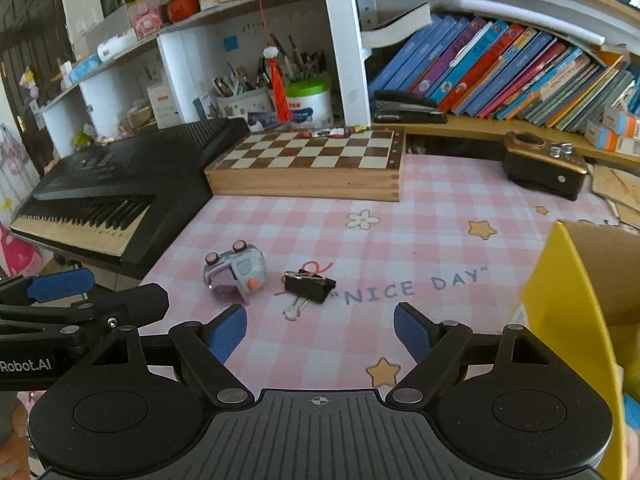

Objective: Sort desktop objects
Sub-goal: 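Close the left tool on the grey toy car while the right tool approaches the binder clip, then close the right tool on the black binder clip and lift it while the left tool holds the car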

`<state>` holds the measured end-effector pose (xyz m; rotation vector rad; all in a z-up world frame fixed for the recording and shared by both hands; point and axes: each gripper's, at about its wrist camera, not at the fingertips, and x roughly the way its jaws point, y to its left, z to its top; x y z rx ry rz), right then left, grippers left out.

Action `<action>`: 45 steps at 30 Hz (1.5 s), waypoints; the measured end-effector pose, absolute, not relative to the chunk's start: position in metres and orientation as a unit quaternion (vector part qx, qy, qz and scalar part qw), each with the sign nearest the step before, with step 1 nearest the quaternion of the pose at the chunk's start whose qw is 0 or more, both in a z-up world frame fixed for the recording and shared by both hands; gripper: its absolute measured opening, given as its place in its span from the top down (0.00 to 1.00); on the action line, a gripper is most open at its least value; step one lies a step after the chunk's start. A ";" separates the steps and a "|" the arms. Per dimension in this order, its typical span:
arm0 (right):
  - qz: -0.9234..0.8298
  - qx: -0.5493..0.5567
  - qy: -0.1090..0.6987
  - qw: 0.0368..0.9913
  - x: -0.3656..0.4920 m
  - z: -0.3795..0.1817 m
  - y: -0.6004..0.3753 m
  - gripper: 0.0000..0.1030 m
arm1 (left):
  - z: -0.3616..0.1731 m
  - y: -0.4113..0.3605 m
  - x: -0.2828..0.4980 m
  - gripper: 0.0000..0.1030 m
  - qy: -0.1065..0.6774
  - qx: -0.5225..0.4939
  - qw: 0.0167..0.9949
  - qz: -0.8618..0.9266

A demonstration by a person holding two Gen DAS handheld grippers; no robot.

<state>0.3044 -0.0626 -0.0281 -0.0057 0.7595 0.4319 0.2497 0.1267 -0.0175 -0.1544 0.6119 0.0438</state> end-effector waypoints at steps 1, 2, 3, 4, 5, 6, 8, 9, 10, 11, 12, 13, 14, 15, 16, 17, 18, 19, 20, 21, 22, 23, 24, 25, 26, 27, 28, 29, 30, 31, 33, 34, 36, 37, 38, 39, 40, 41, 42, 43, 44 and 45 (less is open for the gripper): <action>0.209 -0.005 0.372 0.904 0.309 -0.031 -0.060 0.19 | -0.019 0.129 0.254 0.00 0.302 -0.079 0.950 0.022; 0.208 -0.005 0.376 0.903 0.314 -0.034 -0.058 0.19 | -0.020 0.130 0.259 0.00 0.302 -0.082 0.949 0.023; 0.207 -0.006 0.380 0.901 0.318 -0.037 -0.056 0.19 | -0.022 0.132 0.264 0.00 0.304 -0.083 0.949 0.025; 0.206 -0.006 0.385 0.900 0.322 -0.041 -0.054 0.19 | -0.024 0.134 0.270 0.01 0.306 -0.083 0.948 0.028; 0.207 -0.006 0.390 0.897 0.326 -0.044 -0.052 0.19 | -0.026 0.135 0.275 0.01 0.308 -0.084 0.947 0.030; 0.207 -0.007 0.395 0.895 0.330 -0.047 -0.051 0.19 | -0.028 0.137 0.281 0.03 0.312 -0.085 0.946 0.031; 0.206 -0.012 0.400 0.893 0.333 -0.053 -0.048 0.19 | -0.034 0.139 0.294 0.03 0.318 -0.089 0.944 0.030; 0.206 -0.014 0.401 0.893 0.335 -0.055 -0.046 0.19 | -0.037 0.139 0.300 0.03 0.321 -0.087 0.943 0.028; 0.205 -0.016 0.402 0.892 0.337 -0.057 -0.045 0.19 | -0.041 0.137 0.306 0.05 0.325 -0.084 0.942 0.026; 0.204 -0.017 0.403 0.892 0.339 -0.058 -0.044 0.19 | -0.045 0.136 0.312 0.06 0.329 -0.079 0.941 0.023; 0.205 -0.019 0.405 0.891 0.341 -0.060 -0.042 0.19 | -0.048 0.134 0.318 0.11 0.334 -0.073 0.939 0.018; 0.205 -0.021 0.406 0.891 0.342 -0.062 -0.040 0.19 | -0.053 0.132 0.324 0.16 0.341 -0.063 0.938 0.015; 0.205 -0.024 0.406 0.890 0.344 -0.064 -0.039 0.19 | -0.057 0.129 0.328 0.18 0.348 -0.052 0.936 0.015; 0.205 -0.026 0.407 0.890 0.345 -0.065 -0.037 0.19 | -0.062 0.127 0.334 0.22 0.355 -0.041 0.934 0.020; 0.205 -0.028 0.407 0.890 0.347 -0.066 -0.036 0.19 | -0.066 0.127 0.339 0.25 0.361 -0.032 0.932 0.025; 0.205 -0.030 0.407 0.889 0.348 -0.067 -0.036 0.19 | -0.069 0.127 0.343 0.27 0.365 -0.030 0.930 0.028; 0.206 -0.032 0.406 0.890 0.349 -0.068 -0.035 0.19 | -0.072 0.128 0.346 0.31 0.368 -0.031 0.929 0.031; 0.206 -0.033 0.406 0.890 0.350 -0.069 -0.035 0.19 | -0.074 0.129 0.349 0.33 0.370 -0.032 0.928 0.031; 0.205 -0.033 0.407 0.889 0.351 -0.070 -0.035 0.19 | -0.075 0.129 0.350 0.35 0.370 -0.033 0.928 0.029; 0.204 -0.033 0.407 0.890 0.352 -0.071 -0.034 0.20 | -0.076 0.128 0.352 0.40 0.370 -0.032 0.928 0.024; 0.203 -0.032 0.408 0.890 0.353 -0.073 -0.034 0.19 | -0.077 0.127 0.354 0.48 0.369 -0.030 0.929 0.017; 0.203 -0.033 0.408 0.890 0.354 -0.074 -0.034 0.20 | -0.078 0.125 0.356 0.51 0.370 -0.029 0.928 0.009; 0.202 -0.034 0.408 0.890 0.356 -0.075 -0.033 0.20 | -0.079 0.124 0.356 0.52 0.370 -0.025 0.929 0.007; 0.201 -0.035 0.408 0.890 0.357 -0.077 -0.032 0.20 | -0.080 0.123 0.356 0.52 0.369 -0.020 0.929 0.003; 0.201 -0.036 0.407 0.890 0.357 -0.078 -0.031 0.20 | -0.080 0.122 0.356 0.52 0.367 -0.017 0.930 0.001; 0.201 -0.037 0.406 0.891 0.358 -0.079 -0.029 0.20 | -0.080 0.123 0.356 0.52 0.367 -0.019 0.930 -0.001; 0.201 -0.038 0.404 0.892 0.359 -0.079 -0.027 0.20 | -0.079 0.125 0.355 0.53 0.365 -0.023 0.931 0.001; 0.202 -0.039 0.401 0.893 0.359 -0.080 -0.025 0.20 | -0.076 0.128 0.353 0.53 0.361 -0.028 0.932 0.005; 0.203 -0.041 0.397 0.894 0.359 -0.080 -0.024 0.20 | -0.072 0.131 0.349 0.53 0.355 -0.037 0.934 0.010; 0.203 -0.042 0.394 0.895 0.358 -0.080 -0.022 0.20 | -0.068 0.136 0.345 0.53 0.348 -0.051 0.936 0.012; 0.201 -0.041 0.390 0.898 0.358 -0.080 -0.018 0.30 | -0.058 0.145 0.335 0.53 0.336 -0.075 0.939 0.018; 0.197 -0.039 0.391 0.898 0.359 -0.081 -0.017 0.32 | -0.053 0.148 0.329 0.53 0.330 -0.082 0.940 0.020; 0.188 -0.025 0.392 0.900 0.359 -0.082 -0.015 0.39 | -0.045 0.153 0.318 0.53 0.322 -0.090 0.942 0.024; 0.183 -0.016 0.393 0.901 0.359 -0.082 -0.014 0.40 | -0.042 0.155 0.312 0.53 0.321 -0.092 0.942 0.028; 0.176 -0.010 0.394 0.902 0.360 -0.083 -0.012 0.41 | -0.039 0.156 0.306 0.53 0.321 -0.093 0.942 0.032; 0.171 -0.005 0.396 0.902 0.360 -0.085 -0.009 0.41 | -0.037 0.158 0.300 0.53 0.321 -0.096 0.942 0.036; 0.165 -0.002 0.396 0.903 0.360 -0.086 -0.007 0.42 | -0.035 0.160 0.294 0.53 0.322 -0.100 0.941 0.041; 0.159 0.001 0.395 0.905 0.360 -0.087 -0.004 0.43 | -0.034 0.161 0.290 0.53 0.324 -0.101 0.939 0.046; 0.150 0.002 0.390 0.909 0.359 -0.088 -0.001 0.44 | -0.034 0.162 0.285 0.53 0.326 -0.103 0.938 0.050; 0.143 0.000 0.386 0.911 0.359 -0.089 0.003 0.44 | -0.033 0.163 0.280 0.53 0.328 -0.106 0.937 0.054; 0.133 -0.005 0.381 0.915 0.359 -0.091 0.007 0.44 | -0.033 0.164 0.276 0.53 0.329 -0.108 0.936 0.058; 0.121 -0.010 0.377 0.918 0.359 -0.092 0.010 0.46 | -0.032 0.164 0.273 0.53 0.331 -0.111 0.935 0.061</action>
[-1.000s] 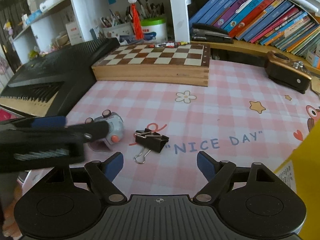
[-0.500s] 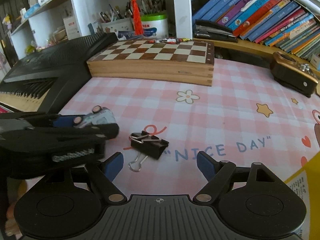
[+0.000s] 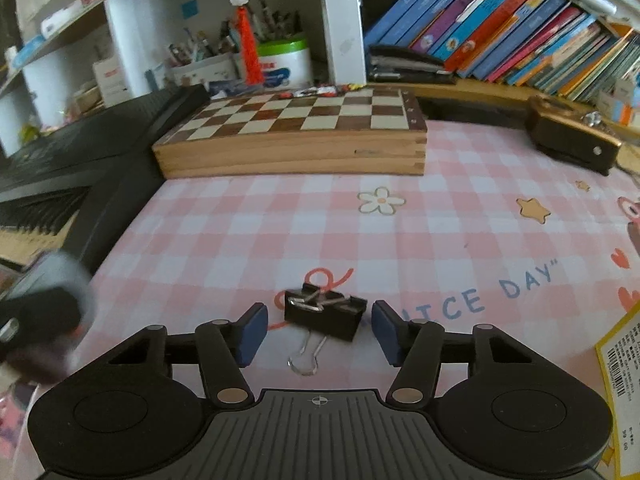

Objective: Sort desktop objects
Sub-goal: 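Close the right tool on the black binder clip and lift it while the left tool holds the car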

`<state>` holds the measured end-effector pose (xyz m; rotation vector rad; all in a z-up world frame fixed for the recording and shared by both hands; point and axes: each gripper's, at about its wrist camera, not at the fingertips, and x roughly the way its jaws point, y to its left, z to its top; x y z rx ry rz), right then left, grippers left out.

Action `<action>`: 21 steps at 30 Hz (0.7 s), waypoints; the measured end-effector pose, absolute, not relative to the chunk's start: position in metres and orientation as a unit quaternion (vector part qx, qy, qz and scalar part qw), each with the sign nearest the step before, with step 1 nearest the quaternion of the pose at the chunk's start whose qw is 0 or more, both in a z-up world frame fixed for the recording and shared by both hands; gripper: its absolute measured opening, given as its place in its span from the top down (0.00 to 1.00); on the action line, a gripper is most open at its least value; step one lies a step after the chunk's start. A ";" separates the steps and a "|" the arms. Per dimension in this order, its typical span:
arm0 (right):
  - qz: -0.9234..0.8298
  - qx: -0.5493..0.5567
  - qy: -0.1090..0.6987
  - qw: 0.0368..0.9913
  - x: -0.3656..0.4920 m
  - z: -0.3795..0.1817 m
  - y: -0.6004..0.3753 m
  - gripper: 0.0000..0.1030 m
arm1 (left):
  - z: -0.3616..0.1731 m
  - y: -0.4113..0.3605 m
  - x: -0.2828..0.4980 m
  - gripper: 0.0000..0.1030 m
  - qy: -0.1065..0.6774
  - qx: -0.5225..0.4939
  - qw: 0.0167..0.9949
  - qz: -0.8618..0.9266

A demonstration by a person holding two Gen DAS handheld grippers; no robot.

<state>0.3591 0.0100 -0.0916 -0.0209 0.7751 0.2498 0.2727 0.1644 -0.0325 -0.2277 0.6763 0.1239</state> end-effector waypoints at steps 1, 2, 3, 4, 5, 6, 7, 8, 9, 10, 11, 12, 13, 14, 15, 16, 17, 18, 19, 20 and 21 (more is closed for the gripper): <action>0.113 -0.015 0.373 0.921 0.359 -0.092 0.013 0.48 | -0.032 0.165 0.269 0.53 0.332 -0.115 0.934 0.063; 0.105 -0.020 0.369 0.923 0.359 -0.093 0.015 0.51 | -0.031 0.166 0.266 0.53 0.332 -0.118 0.934 0.066; 0.101 -0.026 0.365 0.925 0.358 -0.094 0.017 0.55 | -0.030 0.167 0.263 0.53 0.332 -0.119 0.933 0.068; 0.101 -0.027 0.362 0.926 0.358 -0.095 0.016 0.55 | -0.029 0.168 0.261 0.53 0.331 -0.120 0.933 0.070; 0.102 -0.027 0.361 0.927 0.358 -0.095 0.016 0.55 | -0.028 0.168 0.258 0.53 0.330 -0.120 0.934 0.071; 0.105 -0.027 0.360 0.927 0.358 -0.095 0.015 0.55 | -0.026 0.169 0.256 0.53 0.329 -0.120 0.934 0.071; 0.109 -0.027 0.360 0.926 0.358 -0.095 0.014 0.55 | -0.025 0.170 0.255 0.53 0.327 -0.120 0.935 0.071; 0.114 -0.024 0.360 0.926 0.358 -0.095 0.012 0.55 | -0.024 0.170 0.253 0.53 0.325 -0.121 0.935 0.071; 0.118 -0.021 0.362 0.925 0.358 -0.094 0.010 0.56 | -0.022 0.170 0.252 0.53 0.322 -0.122 0.936 0.070; 0.122 -0.019 0.361 0.924 0.358 -0.092 0.008 0.56 | -0.020 0.170 0.250 0.53 0.320 -0.124 0.937 0.068; 0.125 -0.016 0.358 0.925 0.356 -0.090 0.006 0.56 | -0.019 0.170 0.249 0.53 0.317 -0.125 0.938 0.065; 0.130 -0.015 0.354 0.926 0.354 -0.086 0.003 0.56 | -0.018 0.169 0.248 0.53 0.315 -0.126 0.939 0.063; 0.134 -0.015 0.348 0.928 0.352 -0.083 0.001 0.56 | -0.017 0.168 0.247 0.53 0.312 -0.125 0.940 0.059; 0.138 -0.017 0.341 0.930 0.349 -0.078 0.000 0.56 | -0.016 0.168 0.245 0.53 0.309 -0.126 0.941 0.056; 0.141 -0.018 0.334 0.932 0.346 -0.074 -0.003 0.56 | -0.015 0.166 0.244 0.53 0.307 -0.127 0.942 0.052; 0.143 -0.018 0.328 0.933 0.344 -0.069 -0.005 0.56 | -0.014 0.165 0.243 0.53 0.304 -0.128 0.943 0.049; 0.146 -0.018 0.324 0.935 0.340 -0.065 -0.008 0.56 | -0.013 0.164 0.242 0.53 0.303 -0.128 0.943 0.045; 0.147 -0.018 0.320 0.936 0.338 -0.061 -0.011 0.56 | -0.011 0.163 0.241 0.53 0.301 -0.129 0.944 0.041; 0.148 -0.017 0.316 0.937 0.334 -0.057 -0.014 0.56 | -0.010 0.161 0.240 0.53 0.298 -0.130 0.945 0.036; 0.149 -0.018 0.312 0.938 0.331 -0.054 -0.016 0.56 | -0.008 0.160 0.238 0.53 0.296 -0.130 0.946 0.032; 0.149 -0.018 0.310 0.939 0.327 -0.050 -0.019 0.56 | -0.007 0.158 0.235 0.53 0.293 -0.129 0.947 0.028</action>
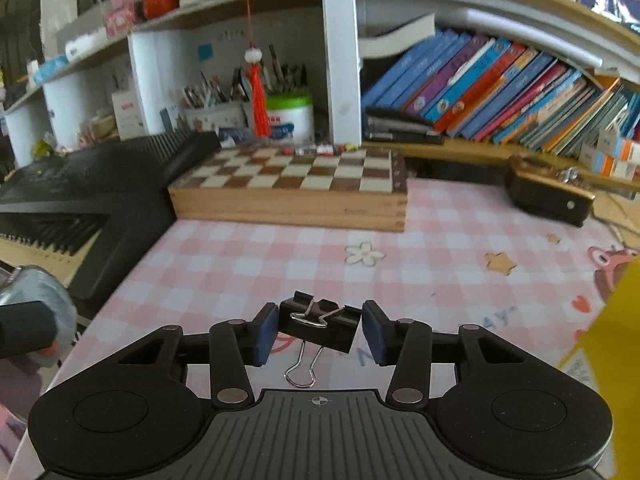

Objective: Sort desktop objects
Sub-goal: 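Close the right tool on the black binder clip and lift it while the left tool holds the car, then carry the grey toy car and binder clip over the yellow box with both tools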

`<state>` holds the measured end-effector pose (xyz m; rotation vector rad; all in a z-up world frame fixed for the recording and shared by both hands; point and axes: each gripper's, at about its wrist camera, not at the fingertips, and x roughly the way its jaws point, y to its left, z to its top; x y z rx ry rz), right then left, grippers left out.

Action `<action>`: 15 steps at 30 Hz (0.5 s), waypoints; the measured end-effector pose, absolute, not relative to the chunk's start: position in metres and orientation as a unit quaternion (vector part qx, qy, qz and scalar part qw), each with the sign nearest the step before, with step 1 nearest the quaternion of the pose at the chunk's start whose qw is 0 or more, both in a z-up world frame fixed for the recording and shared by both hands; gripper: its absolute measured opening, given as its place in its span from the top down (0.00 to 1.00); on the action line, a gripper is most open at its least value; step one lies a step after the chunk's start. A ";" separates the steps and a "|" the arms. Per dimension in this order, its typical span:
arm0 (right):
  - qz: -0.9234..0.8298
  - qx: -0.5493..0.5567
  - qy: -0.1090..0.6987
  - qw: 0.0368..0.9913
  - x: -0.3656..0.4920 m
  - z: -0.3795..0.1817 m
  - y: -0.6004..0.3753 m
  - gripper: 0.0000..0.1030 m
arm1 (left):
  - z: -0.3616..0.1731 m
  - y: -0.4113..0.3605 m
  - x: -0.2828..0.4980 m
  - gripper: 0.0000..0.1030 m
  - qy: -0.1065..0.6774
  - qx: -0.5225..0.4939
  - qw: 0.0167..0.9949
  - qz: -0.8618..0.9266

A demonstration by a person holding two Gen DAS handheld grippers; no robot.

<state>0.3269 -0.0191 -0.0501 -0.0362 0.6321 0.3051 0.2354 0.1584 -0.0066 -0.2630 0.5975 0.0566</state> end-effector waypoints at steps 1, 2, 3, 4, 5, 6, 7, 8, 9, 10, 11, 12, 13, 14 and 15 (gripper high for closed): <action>0.149 -0.017 0.308 0.940 0.323 -0.047 -0.022 0.56 | -0.005 0.157 0.232 0.53 0.291 -0.129 0.948 0.023; 0.151 -0.016 0.308 0.939 0.319 -0.044 -0.025 0.56 | -0.003 0.156 0.230 0.53 0.288 -0.129 0.949 0.019; 0.152 -0.015 0.308 0.939 0.315 -0.041 -0.029 0.56 | -0.001 0.155 0.227 0.53 0.286 -0.128 0.949 0.014; 0.153 -0.015 0.309 0.939 0.311 -0.039 -0.032 0.56 | 0.001 0.153 0.224 0.53 0.285 -0.128 0.950 0.009; 0.155 -0.015 0.309 0.938 0.306 -0.036 -0.035 0.56 | 0.002 0.152 0.221 0.53 0.283 -0.128 0.951 0.005; 0.157 -0.015 0.308 0.938 0.301 -0.034 -0.038 0.56 | 0.003 0.151 0.218 0.53 0.282 -0.127 0.951 0.000; 0.159 -0.013 0.308 0.938 0.296 -0.031 -0.042 0.56 | 0.004 0.149 0.214 0.53 0.280 -0.125 0.952 -0.004; 0.160 -0.012 0.307 0.938 0.291 -0.029 -0.045 0.56 | 0.005 0.147 0.210 0.53 0.278 -0.122 0.953 -0.008; 0.161 -0.012 0.306 0.938 0.286 -0.027 -0.048 0.56 | 0.007 0.145 0.206 0.53 0.275 -0.120 0.954 -0.012; 0.162 -0.011 0.306 0.938 0.280 -0.024 -0.051 0.56 | 0.008 0.143 0.201 0.53 0.272 -0.118 0.955 -0.017; 0.163 -0.009 0.305 0.938 0.275 -0.021 -0.054 0.56 | 0.010 0.141 0.196 0.53 0.268 -0.117 0.956 -0.021; 0.165 -0.008 0.303 0.938 0.269 -0.018 -0.057 0.56 | 0.012 0.140 0.190 0.53 0.264 -0.118 0.957 -0.025; 0.167 -0.008 0.302 0.939 0.264 -0.015 -0.059 0.56 | 0.013 0.139 0.185 0.53 0.261 -0.119 0.958 -0.028; 0.170 -0.009 0.299 0.939 0.258 -0.011 -0.062 0.56 | 0.015 0.138 0.180 0.53 0.258 -0.121 0.958 -0.031; 0.173 -0.009 0.297 0.939 0.252 -0.008 -0.064 0.56 | 0.016 0.137 0.175 0.53 0.256 -0.123 0.958 -0.033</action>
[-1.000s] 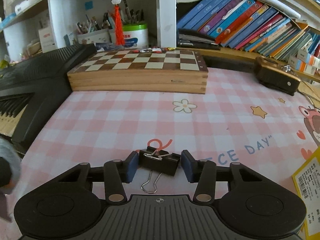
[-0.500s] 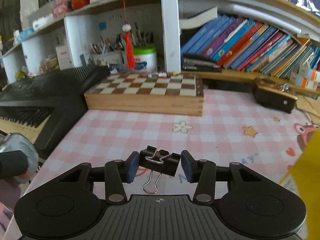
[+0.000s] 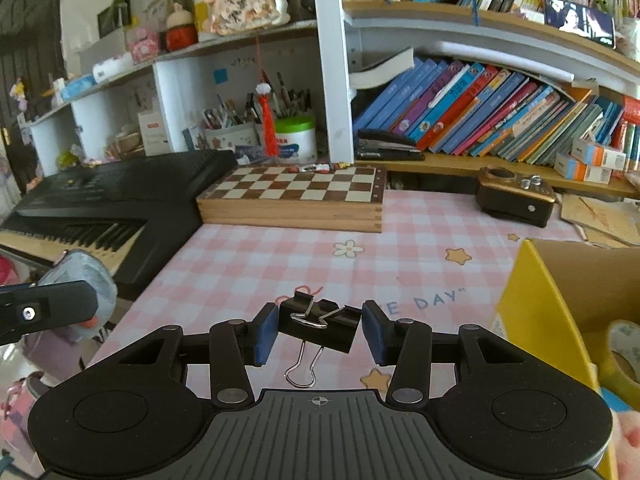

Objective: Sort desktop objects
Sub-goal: 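Carry the grey toy car and binder clip over the yellow box with both tools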

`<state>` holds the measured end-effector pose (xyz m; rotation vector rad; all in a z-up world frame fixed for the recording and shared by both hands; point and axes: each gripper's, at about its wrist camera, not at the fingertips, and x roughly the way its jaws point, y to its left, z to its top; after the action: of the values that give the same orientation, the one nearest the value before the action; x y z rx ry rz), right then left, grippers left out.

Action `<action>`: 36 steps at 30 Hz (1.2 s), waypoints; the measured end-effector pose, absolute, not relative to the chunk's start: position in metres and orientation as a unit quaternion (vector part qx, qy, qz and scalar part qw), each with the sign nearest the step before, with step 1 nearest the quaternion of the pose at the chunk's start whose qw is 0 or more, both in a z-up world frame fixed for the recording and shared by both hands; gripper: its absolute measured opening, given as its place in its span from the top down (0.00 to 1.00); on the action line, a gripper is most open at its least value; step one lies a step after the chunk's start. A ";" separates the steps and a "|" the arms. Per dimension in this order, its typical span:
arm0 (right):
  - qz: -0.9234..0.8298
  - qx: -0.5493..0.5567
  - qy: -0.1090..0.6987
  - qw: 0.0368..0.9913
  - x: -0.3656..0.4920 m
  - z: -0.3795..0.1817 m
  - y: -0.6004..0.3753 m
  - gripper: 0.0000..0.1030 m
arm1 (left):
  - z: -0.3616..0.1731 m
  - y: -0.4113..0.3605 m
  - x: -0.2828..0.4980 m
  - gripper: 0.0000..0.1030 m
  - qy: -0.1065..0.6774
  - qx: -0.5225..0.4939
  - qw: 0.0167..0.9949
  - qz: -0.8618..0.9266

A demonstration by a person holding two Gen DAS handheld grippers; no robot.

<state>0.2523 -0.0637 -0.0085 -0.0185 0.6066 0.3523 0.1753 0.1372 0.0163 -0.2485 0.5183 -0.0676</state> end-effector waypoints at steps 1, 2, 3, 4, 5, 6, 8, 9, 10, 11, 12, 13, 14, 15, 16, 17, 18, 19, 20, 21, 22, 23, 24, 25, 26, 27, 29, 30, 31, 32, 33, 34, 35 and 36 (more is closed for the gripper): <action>0.175 -0.010 0.294 0.939 0.246 -0.005 -0.066 0.56 | 0.018 0.137 0.170 0.53 0.254 -0.124 0.958 -0.036; 0.178 -0.012 0.291 0.940 0.240 -0.002 -0.067 0.56 | 0.019 0.136 0.166 0.53 0.253 -0.126 0.959 -0.038; 0.180 -0.015 0.286 0.941 0.233 0.002 -0.069 0.56 | 0.020 0.136 0.161 0.53 0.251 -0.128 0.959 -0.040; 0.183 -0.018 0.282 0.942 0.227 0.006 -0.070 0.56 | 0.022 0.136 0.156 0.53 0.250 -0.130 0.959 -0.042; 0.185 -0.019 0.279 0.942 0.221 0.009 -0.072 0.56 | 0.023 0.137 0.151 0.53 0.248 -0.132 0.959 -0.043; 0.187 -0.019 0.277 0.942 0.215 0.012 -0.073 0.56 | 0.025 0.137 0.146 0.53 0.246 -0.134 0.959 -0.045; 0.190 -0.018 0.275 0.942 0.202 0.018 -0.076 0.56 | 0.028 0.139 0.135 0.53 0.243 -0.137 0.959 -0.048; 0.190 -0.017 0.275 0.942 0.197 0.020 -0.077 0.56 | 0.029 0.139 0.129 0.53 0.241 -0.138 0.959 -0.050; 0.190 -0.015 0.276 0.942 0.190 0.022 -0.079 0.56 | 0.029 0.140 0.124 0.53 0.240 -0.139 0.959 -0.051; 0.188 -0.013 0.275 0.943 0.184 0.024 -0.080 0.56 | 0.030 0.141 0.119 0.53 0.239 -0.140 0.959 -0.053; 0.188 -0.012 0.275 0.943 0.178 0.025 -0.080 0.56 | 0.031 0.142 0.113 0.53 0.238 -0.141 0.959 -0.055; 0.187 -0.010 0.277 0.942 0.172 0.026 -0.081 0.56 | 0.031 0.143 0.108 0.53 0.238 -0.142 0.959 -0.058; 0.187 -0.008 0.279 0.942 0.166 0.026 -0.081 0.56 | 0.031 0.144 0.103 0.53 0.238 -0.143 0.959 -0.060; 0.186 -0.004 0.282 0.941 0.160 0.026 -0.082 0.56 | 0.031 0.144 0.098 0.53 0.238 -0.144 0.959 -0.062; 0.185 0.000 0.286 0.940 0.155 0.026 -0.082 0.56 | 0.031 0.145 0.092 0.53 0.238 -0.144 0.958 -0.064; 0.183 0.006 0.291 0.939 0.149 0.025 -0.083 0.56 | 0.030 0.146 0.088 0.53 0.239 -0.144 0.958 -0.067; 0.181 0.012 0.296 0.938 0.144 0.025 -0.084 0.56 | 0.030 0.146 0.082 0.53 0.240 -0.145 0.957 -0.071; 0.177 0.017 0.300 0.937 0.138 0.024 -0.085 0.56 | 0.029 0.147 0.078 0.53 0.243 -0.145 0.956 -0.074; 0.174 0.020 0.302 0.937 0.133 0.024 -0.085 0.56 | 0.027 0.148 0.074 0.53 0.246 -0.145 0.955 -0.077; 0.170 0.023 0.304 0.937 0.128 0.024 -0.086 0.56 | 0.026 0.148 0.069 0.53 0.249 -0.146 0.954 -0.080; 0.166 0.025 0.306 0.937 0.122 0.024 -0.087 0.56 | 0.025 0.148 0.065 0.53 0.251 -0.147 0.953 -0.083; 0.162 0.025 0.306 0.938 0.115 0.024 -0.087 0.56 | 0.024 0.148 0.061 0.53 0.252 -0.148 0.952 -0.088; 0.158 0.025 0.306 0.939 0.109 0.024 -0.089 0.56 | 0.023 0.147 0.056 0.53 0.253 -0.147 0.952 -0.094; 0.154 0.025 0.306 0.939 0.102 0.024 -0.090 0.56 | 0.022 0.146 0.052 0.53 0.254 -0.146 0.951 -0.099; 0.150 0.025 0.306 0.940 0.095 0.024 -0.091 0.56 | 0.022 0.145 0.048 0.53 0.255 -0.145 0.950 -0.105; 0.146 0.026 0.308 0.940 0.089 0.024 -0.092 0.56 | 0.021 0.144 0.044 0.53 0.256 -0.144 0.950 -0.110; 0.138 0.036 0.316 0.938 0.079 0.022 -0.095 0.56 | 0.019 0.141 0.037 0.53 0.259 -0.142 0.948 -0.123; 0.135 0.040 0.318 0.938 0.074 0.021 -0.095 0.56 | 0.017 0.140 0.033 0.53 0.261 -0.142 0.946 -0.128; 0.130 0.041 0.318 0.938 0.068 0.021 -0.095 0.56 | 0.016 0.138 0.030 0.53 0.263 -0.142 0.945 -0.134; 0.127 0.041 0.318 0.939 0.063 0.021 -0.095 0.56 | 0.015 0.137 0.028 0.53 0.265 -0.141 0.944 -0.140; 0.124 0.041 0.318 0.939 0.058 0.020 -0.096 0.56 | 0.013 0.135 0.025 0.53 0.267 -0.140 0.942 -0.145; 0.120 0.041 0.318 0.939 0.053 0.020 -0.097 0.56 | 0.012 0.133 0.022 0.53 0.269 -0.139 0.941 -0.152; 0.115 0.040 0.319 0.940 0.048 0.019 -0.098 0.56 | 0.011 0.131 0.020 0.53 0.270 -0.138 0.940 -0.158; 0.110 0.040 0.321 0.940 0.043 0.018 -0.099 0.56 | 0.010 0.129 0.018 0.53 0.272 -0.137 0.938 -0.165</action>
<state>0.0435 -0.0990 0.0178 0.0820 0.6543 0.2245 0.0183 0.1293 0.0098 -0.2797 0.5558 -0.3360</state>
